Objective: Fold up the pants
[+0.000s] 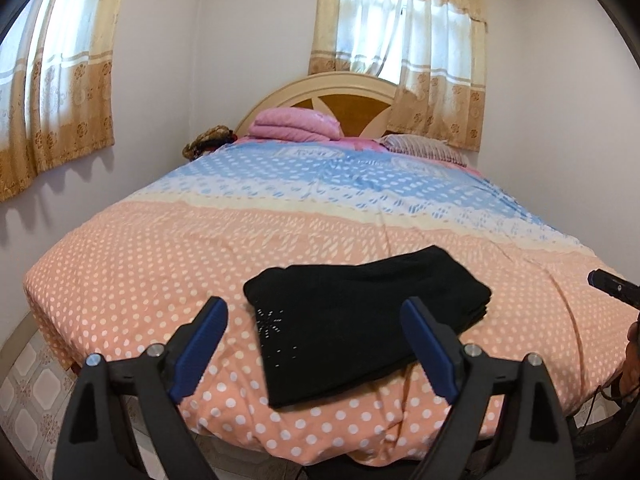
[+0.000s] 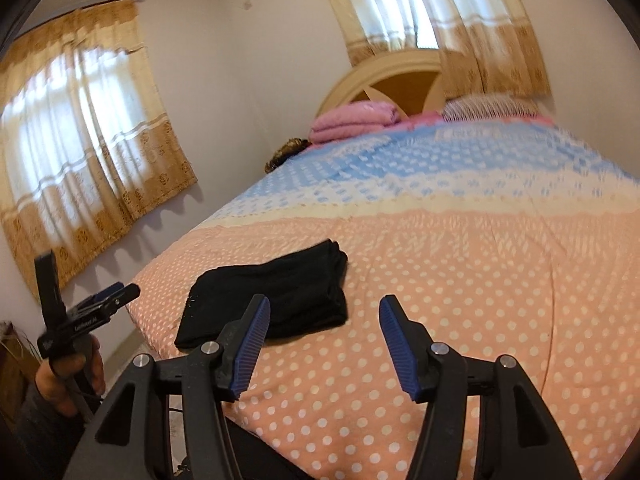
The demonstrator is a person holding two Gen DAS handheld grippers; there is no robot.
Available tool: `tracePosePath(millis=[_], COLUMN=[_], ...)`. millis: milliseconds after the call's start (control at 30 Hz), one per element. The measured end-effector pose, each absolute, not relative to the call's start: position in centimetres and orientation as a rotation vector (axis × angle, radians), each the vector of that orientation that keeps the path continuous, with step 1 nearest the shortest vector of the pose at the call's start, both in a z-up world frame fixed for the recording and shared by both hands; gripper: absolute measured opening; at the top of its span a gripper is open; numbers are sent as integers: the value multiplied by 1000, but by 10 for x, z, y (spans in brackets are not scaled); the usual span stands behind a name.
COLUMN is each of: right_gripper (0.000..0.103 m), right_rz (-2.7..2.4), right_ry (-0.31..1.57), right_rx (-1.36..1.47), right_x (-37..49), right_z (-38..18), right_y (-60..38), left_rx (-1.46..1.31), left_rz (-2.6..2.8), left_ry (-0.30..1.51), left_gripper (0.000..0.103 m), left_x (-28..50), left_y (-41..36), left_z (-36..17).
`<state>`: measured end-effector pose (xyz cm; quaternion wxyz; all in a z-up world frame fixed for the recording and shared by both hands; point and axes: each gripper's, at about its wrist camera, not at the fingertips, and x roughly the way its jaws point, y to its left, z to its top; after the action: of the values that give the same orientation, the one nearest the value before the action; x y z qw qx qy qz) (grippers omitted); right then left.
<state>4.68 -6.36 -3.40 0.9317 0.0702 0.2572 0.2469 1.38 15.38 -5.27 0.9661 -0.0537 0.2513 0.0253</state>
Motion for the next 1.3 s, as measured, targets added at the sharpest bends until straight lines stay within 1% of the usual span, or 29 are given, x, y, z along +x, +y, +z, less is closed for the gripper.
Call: tracePosePath(millis=[100,200,700,967,1300], right_gripper=[62,65,68,69,69], right_rz=[510,509,487,488,496], right_ry=[508,506,461,447,449], right_rx=[121,122,112,102,85], right_x=[36,33,26,22,22], right_z=[-30,-30,-20,-17,-19], right_y=[-61,-62,-63,-63,-61], left_rx=[-88,-68,-69,-67,-68], left_rz=[50,46,41,49,66], left_ry=[495,492,482,479,484], left_gripper=[97,97,99,103,103], left_x=[12,11,8,7,7], left_y=[146,139,133,134,137], left_z=[-50,-50,-46,-44,-44])
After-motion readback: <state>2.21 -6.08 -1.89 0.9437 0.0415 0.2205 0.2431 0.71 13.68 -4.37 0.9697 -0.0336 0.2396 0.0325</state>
